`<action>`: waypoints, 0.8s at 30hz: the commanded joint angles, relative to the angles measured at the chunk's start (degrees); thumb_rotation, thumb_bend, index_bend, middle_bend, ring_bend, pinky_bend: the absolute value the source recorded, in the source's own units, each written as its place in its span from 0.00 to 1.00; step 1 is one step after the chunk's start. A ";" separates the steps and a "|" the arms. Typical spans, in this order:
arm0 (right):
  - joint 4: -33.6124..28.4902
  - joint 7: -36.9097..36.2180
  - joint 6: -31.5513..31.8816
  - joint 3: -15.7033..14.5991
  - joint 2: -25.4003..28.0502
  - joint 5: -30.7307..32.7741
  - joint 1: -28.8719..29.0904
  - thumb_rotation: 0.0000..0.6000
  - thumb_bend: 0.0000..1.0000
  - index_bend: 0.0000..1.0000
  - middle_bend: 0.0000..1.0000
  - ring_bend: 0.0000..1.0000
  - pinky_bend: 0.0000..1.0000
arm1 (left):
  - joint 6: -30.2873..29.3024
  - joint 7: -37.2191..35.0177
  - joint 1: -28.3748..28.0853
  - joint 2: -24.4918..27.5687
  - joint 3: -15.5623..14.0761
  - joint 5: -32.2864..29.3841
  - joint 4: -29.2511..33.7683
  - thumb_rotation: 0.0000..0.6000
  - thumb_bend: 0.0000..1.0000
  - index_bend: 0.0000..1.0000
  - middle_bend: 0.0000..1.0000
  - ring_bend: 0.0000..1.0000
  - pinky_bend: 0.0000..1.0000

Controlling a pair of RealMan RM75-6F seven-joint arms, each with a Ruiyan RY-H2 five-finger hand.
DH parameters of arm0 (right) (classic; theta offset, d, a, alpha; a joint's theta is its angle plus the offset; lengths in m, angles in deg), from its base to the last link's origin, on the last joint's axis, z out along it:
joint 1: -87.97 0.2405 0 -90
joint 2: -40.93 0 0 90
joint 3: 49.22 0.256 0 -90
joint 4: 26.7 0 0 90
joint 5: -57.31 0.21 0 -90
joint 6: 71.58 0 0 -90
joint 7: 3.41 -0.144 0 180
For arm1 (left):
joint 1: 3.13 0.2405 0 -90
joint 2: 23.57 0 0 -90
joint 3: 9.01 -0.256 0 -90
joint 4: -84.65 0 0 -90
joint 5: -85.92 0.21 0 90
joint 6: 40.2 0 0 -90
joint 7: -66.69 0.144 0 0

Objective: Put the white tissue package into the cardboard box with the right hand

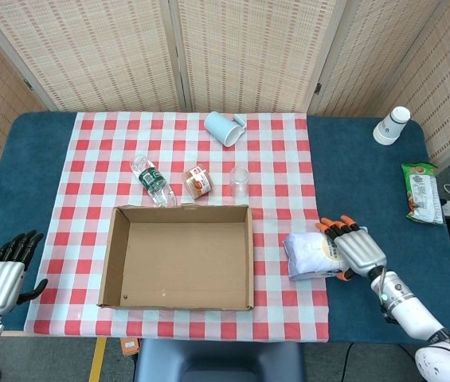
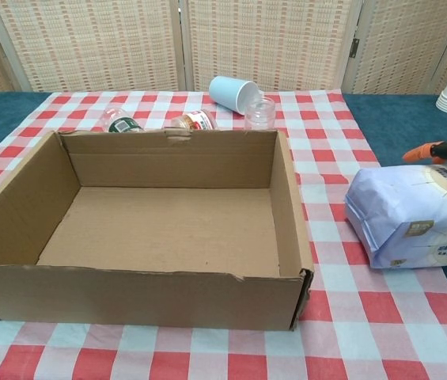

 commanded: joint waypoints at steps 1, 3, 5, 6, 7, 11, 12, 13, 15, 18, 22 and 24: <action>0.33 0.45 -0.42 -0.12 -0.23 0.66 0.33 1.00 0.00 0.01 0.00 0.00 0.00 | -0.02 0.00 0.01 0.00 -0.01 0.02 0.02 1.00 0.28 0.00 0.00 0.00 0.13; 0.44 0.70 -0.81 -0.18 -0.38 1.29 0.59 1.00 0.00 0.03 0.00 0.00 0.00 | -0.02 0.00 0.01 0.00 -0.01 0.01 -0.01 1.00 0.28 0.00 0.00 0.00 0.13; 0.75 0.92 -1.08 -0.28 -0.63 1.73 0.82 1.00 0.00 0.06 0.00 0.00 0.00 | 0.03 -0.07 0.01 0.01 -0.03 0.00 -0.03 1.00 0.28 0.00 0.00 0.00 0.13; 0.91 0.94 -1.10 -0.31 -0.78 1.81 0.89 1.00 0.00 0.08 0.00 0.00 0.00 | 0.06 -0.08 0.01 0.01 -0.03 -0.02 -0.05 1.00 0.28 0.00 0.00 0.00 0.13; 1.07 0.88 -1.03 -0.32 -0.96 1.80 0.94 1.00 0.00 0.10 0.01 0.00 0.01 | 0.07 -0.09 0.00 0.01 -0.02 -0.04 -0.06 1.00 0.28 0.00 0.00 0.00 0.13; 1.97 0.64 -0.09 -0.40 -1.80 1.24 0.88 1.00 0.00 0.22 0.12 0.04 0.12 | 0.10 -0.12 -0.03 -0.04 -0.02 -0.03 -0.14 1.00 0.28 0.00 0.00 0.00 0.13; 2.16 0.64 0.13 -0.43 -1.96 1.13 0.85 1.00 0.00 0.25 0.15 0.06 0.15 | 0.12 -0.11 -0.05 -0.04 -0.01 -0.03 -0.12 1.00 0.28 0.00 0.00 0.00 0.13; 2.40 0.65 0.45 -0.46 -2.18 0.93 0.81 1.00 0.00 0.29 0.17 0.09 0.20 | 0.14 -0.07 -0.04 -0.04 -0.04 -0.02 -0.10 1.00 0.28 0.00 0.00 0.00 0.13; 2.78 0.65 0.86 -0.57 -2.48 0.68 0.72 1.00 0.00 0.34 0.21 0.14 0.28 | 0.14 -0.02 -0.05 -0.06 -0.06 0.00 -0.09 1.00 0.28 0.00 0.00 0.00 0.13; 3.34 0.52 1.27 -0.65 -2.86 0.66 0.60 1.00 0.00 0.41 0.26 0.20 0.36 | 0.17 0.05 -0.06 -0.08 -0.06 -0.02 -0.08 1.00 0.28 0.00 0.00 0.00 0.13; 3.80 0.19 1.46 -0.73 -3.03 0.88 0.52 1.00 0.00 0.47 0.30 0.25 0.41 | 0.14 0.07 -0.04 -0.08 -0.04 -0.07 -0.05 1.00 0.28 0.00 0.00 0.00 0.13; 3.65 -0.03 1.59 -0.75 -2.80 0.81 0.48 1.00 0.00 0.50 0.31 0.26 0.42 | 0.18 0.11 -0.06 -0.12 -0.05 -0.07 -0.08 1.00 0.28 0.00 0.00 0.00 0.13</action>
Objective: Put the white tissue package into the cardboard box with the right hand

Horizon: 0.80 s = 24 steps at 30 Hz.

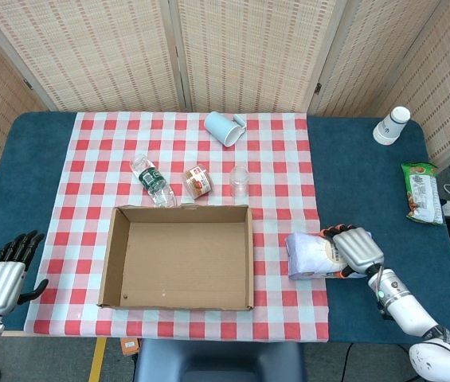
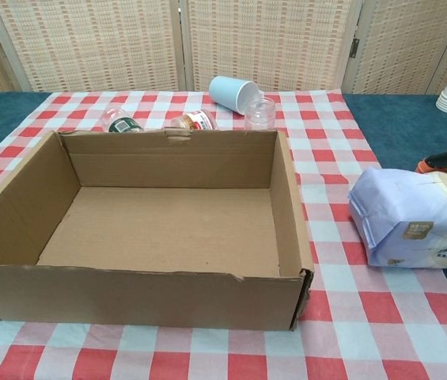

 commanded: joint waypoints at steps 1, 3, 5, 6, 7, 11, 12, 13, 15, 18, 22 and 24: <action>-0.48 -0.31 0.32 0.04 0.52 -0.11 -0.09 1.00 0.00 0.51 0.31 0.26 0.43 | 0.07 0.07 -0.02 -0.06 -0.02 -0.02 -0.06 1.00 0.28 0.00 0.00 0.00 0.13; -1.48 -0.51 0.79 0.18 1.41 -0.18 -0.21 1.00 0.00 0.52 0.32 0.26 0.43 | 0.14 0.14 -0.05 -0.09 -0.04 -0.02 -0.09 1.00 0.28 0.00 0.00 0.00 0.13; -3.45 -0.34 1.83 0.40 3.14 -0.52 -0.46 1.00 0.00 0.53 0.32 0.26 0.43 | 0.19 0.21 -0.07 -0.12 -0.06 -0.03 -0.10 1.00 0.28 0.00 0.00 0.00 0.13; -4.55 -0.15 2.41 0.51 4.11 -0.74 -0.60 1.00 0.00 0.53 0.32 0.27 0.43 | 0.21 0.21 -0.08 -0.13 -0.06 -0.05 -0.11 1.00 0.28 0.00 0.00 0.00 0.13; -6.25 0.22 3.32 0.71 5.65 -0.98 -0.82 1.00 0.00 0.53 0.32 0.27 0.43 | 0.25 0.22 -0.10 -0.15 -0.05 -0.06 -0.12 1.00 0.28 0.00 0.00 0.00 0.13; -13.31 1.83 6.52 2.03 12.06 -0.87 -1.50 1.00 0.00 0.55 0.32 0.27 0.43 | 0.48 0.17 -0.19 -0.21 -0.03 -0.19 -0.17 1.00 0.28 0.00 0.00 0.00 0.13; -15.12 2.36 7.13 2.44 13.76 -0.64 -1.56 1.00 0.00 0.55 0.32 0.27 0.43 | 0.55 0.15 -0.22 -0.20 -0.04 -0.21 -0.16 1.00 0.28 0.00 0.00 0.00 0.13; -16.99 3.00 7.69 2.91 15.52 -0.36 -1.55 1.00 0.00 0.55 0.32 0.27 0.43 | 0.58 0.15 -0.24 -0.18 -0.01 -0.23 -0.15 1.00 0.28 0.00 0.00 0.00 0.13; -21.61 4.84 9.08 4.30 19.54 0.45 -1.31 1.00 0.00 0.55 0.32 0.27 0.43 | 0.57 0.07 -0.26 -0.18 0.02 -0.25 -0.09 1.00 0.28 0.00 0.00 0.00 0.13; -28.70 7.78 10.31 6.81 24.50 2.33 -0.09 1.00 0.00 0.55 0.32 0.27 0.43 | 0.62 0.10 -0.27 -0.12 -0.01 -0.26 0.02 1.00 0.28 0.00 0.00 0.00 0.13; -36.60 11.77 9.61 10.49 27.56 6.93 3.70 1.00 0.00 0.55 0.32 0.27 0.43 | 0.39 0.08 -0.19 0.10 -0.13 0.05 0.41 1.00 0.28 0.00 0.00 0.00 0.13; -39.50 14.82 8.74 12.23 26.96 10.28 6.82 1.00 0.00 0.54 0.32 0.27 0.43 | 0.15 -0.11 -0.13 0.24 -0.19 0.33 0.60 1.00 0.28 0.00 0.00 0.00 0.13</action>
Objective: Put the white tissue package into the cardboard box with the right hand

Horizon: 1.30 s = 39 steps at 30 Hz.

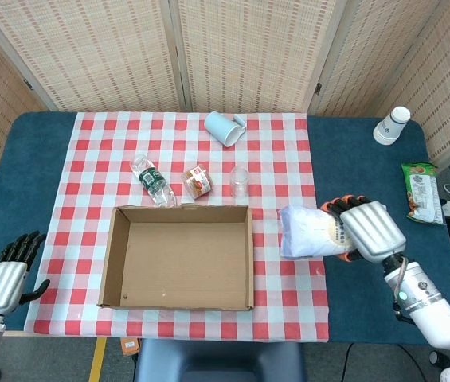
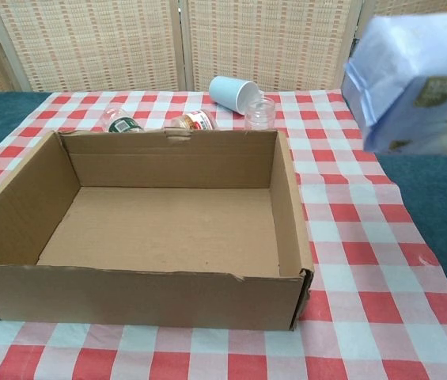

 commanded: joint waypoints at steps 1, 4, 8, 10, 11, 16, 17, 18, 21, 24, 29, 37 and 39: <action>-6.65 6.60 -0.77 4.48 1.08 7.03 6.31 1.00 0.00 0.54 0.32 0.27 0.43 | -0.21 -0.21 0.06 0.14 -0.07 0.26 0.15 1.00 0.28 0.00 0.00 0.00 0.13; -8.41 11.62 -1.54 6.21 -3.49 12.52 12.10 1.00 0.00 0.53 0.33 0.27 0.43 | -0.55 -0.44 0.16 0.27 -0.10 0.54 0.16 1.00 0.28 0.00 0.00 0.00 0.13; -6.86 17.97 -0.26 7.72 -13.82 20.32 20.80 1.00 0.00 0.53 0.34 0.28 0.44 | -1.12 -0.91 0.36 0.49 0.04 0.66 0.11 1.00 0.28 0.00 0.00 0.00 0.13; -5.42 20.80 0.72 7.92 -18.45 23.63 24.47 1.00 0.00 0.53 0.34 0.28 0.44 | -1.30 -1.11 0.44 0.58 0.15 0.56 0.00 1.00 0.28 0.00 0.00 0.00 0.13; -4.36 22.47 1.47 8.02 -21.43 25.69 26.77 1.00 0.00 0.53 0.34 0.28 0.44 | -1.40 -1.27 0.48 0.60 0.27 0.44 -0.07 1.00 0.28 0.00 0.00 0.00 0.13; 1.09 27.48 4.30 7.85 -32.75 30.20 34.22 1.00 0.00 0.52 0.34 0.28 0.44 | -1.23 -1.29 0.42 0.34 0.52 -0.05 -0.78 1.00 0.28 0.00 0.00 0.00 0.13; 2.48 27.98 4.70 7.95 -35.25 31.22 35.67 1.00 0.00 0.52 0.34 0.28 0.44 | -1.10 -1.31 0.39 0.30 0.54 -0.18 -0.88 1.00 0.28 0.00 0.00 0.00 0.13; 3.48 28.31 4.97 8.05 -36.94 31.95 36.68 1.00 0.00 0.52 0.34 0.28 0.44 | -1.05 -1.36 0.37 0.30 0.57 -0.24 -0.91 1.00 0.28 0.00 0.00 0.00 0.13; 6.47 29.28 5.92 8.19 -41.08 33.93 39.27 1.00 0.00 0.52 0.34 0.28 0.44 | -1.22 -1.71 0.46 0.47 0.67 -0.29 -0.85 1.00 0.28 0.00 0.00 0.00 0.13; 9.57 29.45 6.53 8.08 -44.00 35.36 40.76 1.00 0.00 0.52 0.34 0.28 0.44 | -1.59 -2.31 0.65 0.72 0.75 -0.28 -0.77 1.00 0.28 0.00 0.00 0.00 0.13; 15.54 28.93 6.14 7.10 -47.56 37.22 42.12 1.00 0.00 0.51 0.34 0.28 0.44 | -1.76 -3.55 0.80 1.23 0.83 -0.21 -0.73 1.00 0.28 0.00 0.00 0.00 0.13; 21.98 26.45 2.26 5.99 -50.60 38.99 42.92 1.00 0.00 0.35 0.32 0.15 0.26 | -1.52 -5.09 0.76 1.61 1.19 -0.66 -1.15 1.00 0.28 0.00 0.00 0.00 0.13; 22.89 25.66 0.90 6.02 -50.84 39.66 43.12 1.00 0.00 0.24 0.24 0.06 0.14 | -1.38 -5.39 0.71 1.72 1.26 -0.76 -1.19 1.00 0.28 0.00 0.00 0.00 0.13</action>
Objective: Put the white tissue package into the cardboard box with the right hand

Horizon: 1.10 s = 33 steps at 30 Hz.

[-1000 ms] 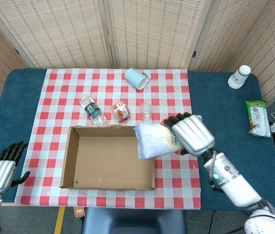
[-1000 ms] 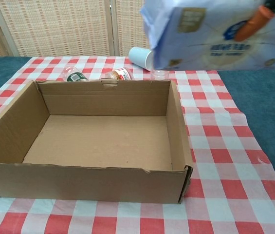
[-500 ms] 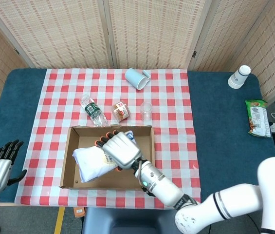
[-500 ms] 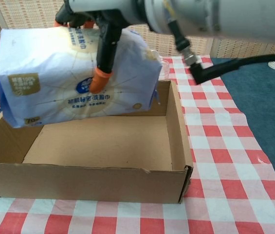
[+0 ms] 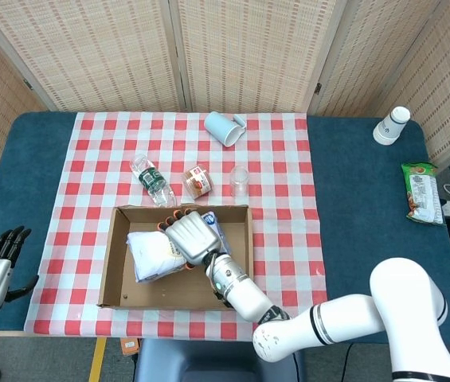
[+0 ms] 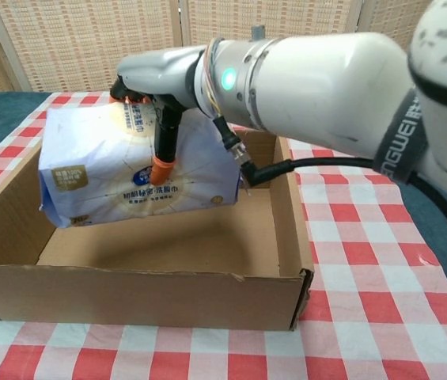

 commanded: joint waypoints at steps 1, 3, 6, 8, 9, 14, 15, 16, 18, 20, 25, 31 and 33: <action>1.07 -1.03 -1.70 -0.10 -0.46 1.41 0.49 1.00 0.00 0.18 0.20 0.04 0.09 | 0.17 -0.25 -0.08 0.12 0.09 -0.10 -0.05 1.00 0.28 0.00 0.00 0.00 0.13; 1.03 -1.17 -1.84 0.32 -0.27 2.84 0.82 1.00 0.00 0.05 0.09 0.00 0.02 | 0.31 -0.36 -0.14 0.11 0.11 -0.14 -0.10 1.00 0.28 0.00 0.00 0.00 0.13; 0.65 -1.87 -1.20 0.80 0.07 2.19 0.88 1.00 0.00 0.00 0.01 0.00 0.00 | 0.47 -0.34 -0.21 0.09 0.07 -0.09 -0.09 1.00 0.28 0.00 0.00 0.00 0.13; -0.04 -2.27 -0.51 0.80 0.41 1.56 0.69 1.00 0.00 0.00 0.00 0.00 0.00 | 0.40 -0.22 -0.19 0.07 0.04 0.00 -0.03 1.00 0.28 0.00 0.00 0.00 0.13; -0.16 -2.30 -0.41 0.78 0.48 1.46 0.65 1.00 0.00 0.00 0.00 0.00 0.00 | 0.39 -0.20 -0.19 0.06 0.03 0.01 -0.03 1.00 0.28 0.00 0.00 0.00 0.13; -5.43 -2.05 3.40 0.45 4.39 -0.92 -1.05 1.00 0.00 0.00 0.00 0.00 0.00 | 0.51 0.17 -0.25 -0.04 -0.08 0.12 -0.05 1.00 0.28 0.00 0.00 0.00 0.13; -7.26 -1.60 4.61 0.16 5.90 -1.34 -1.65 1.00 0.00 0.00 0.00 0.00 0.00 | 0.56 0.26 -0.26 -0.08 -0.11 0.14 -0.08 1.00 0.28 0.00 0.00 0.00 0.13; -9.21 -1.01 5.96 -0.23 7.58 -1.79 -2.32 1.00 0.00 0.00 0.00 0.00 0.00 | 0.59 0.38 -0.28 -0.11 -0.13 0.15 -0.13 1.00 0.28 0.00 0.00 0.00 0.13; -14.24 0.31 9.60 -1.61 12.28 -3.49 -4.51 1.00 0.00 0.00 0.00 0.00 0.00 | 0.74 0.57 -0.34 -0.19 -0.15 0.09 -0.15 1.00 0.28 0.00 0.00 0.00 0.13; -19.65 1.24 13.78 -3.90 17.88 -6.05 -7.79 1.00 0.00 0.00 0.00 0.00 0.00 | 0.80 0.88 -0.39 -0.31 -0.15 0.07 -0.16 1.00 0.28 0.00 0.00 0.00 0.13; -27.88 -1.69 21.62 -12.80 30.65 -18.49 -18.83 1.00 0.00 0.00 0.00 0.00 0.00 | 1.26 2.25 -0.60 -0.97 -0.38 0.06 -0.37 1.00 0.28 0.00 0.00 0.00 0.13; -23.90 -15.35 26.85 -24.33 42.19 -36.80 -34.26 1.00 0.00 0.00 0.00 0.00 0.00 | 1.70 4.00 -0.80 -1.83 -0.53 -0.16 -0.70 1.00 0.28 0.00 0.00 0.00 0.13; -20.14 -20.69 27.91 -27.08 44.28 -41.36 -38.75 1.00 0.00 0.00 0.00 0.00 0.00 | 1.83 4.47 -0.83 -2.04 -0.60 -0.26 -0.80 1.00 0.28 0.00 0.00 0.00 0.13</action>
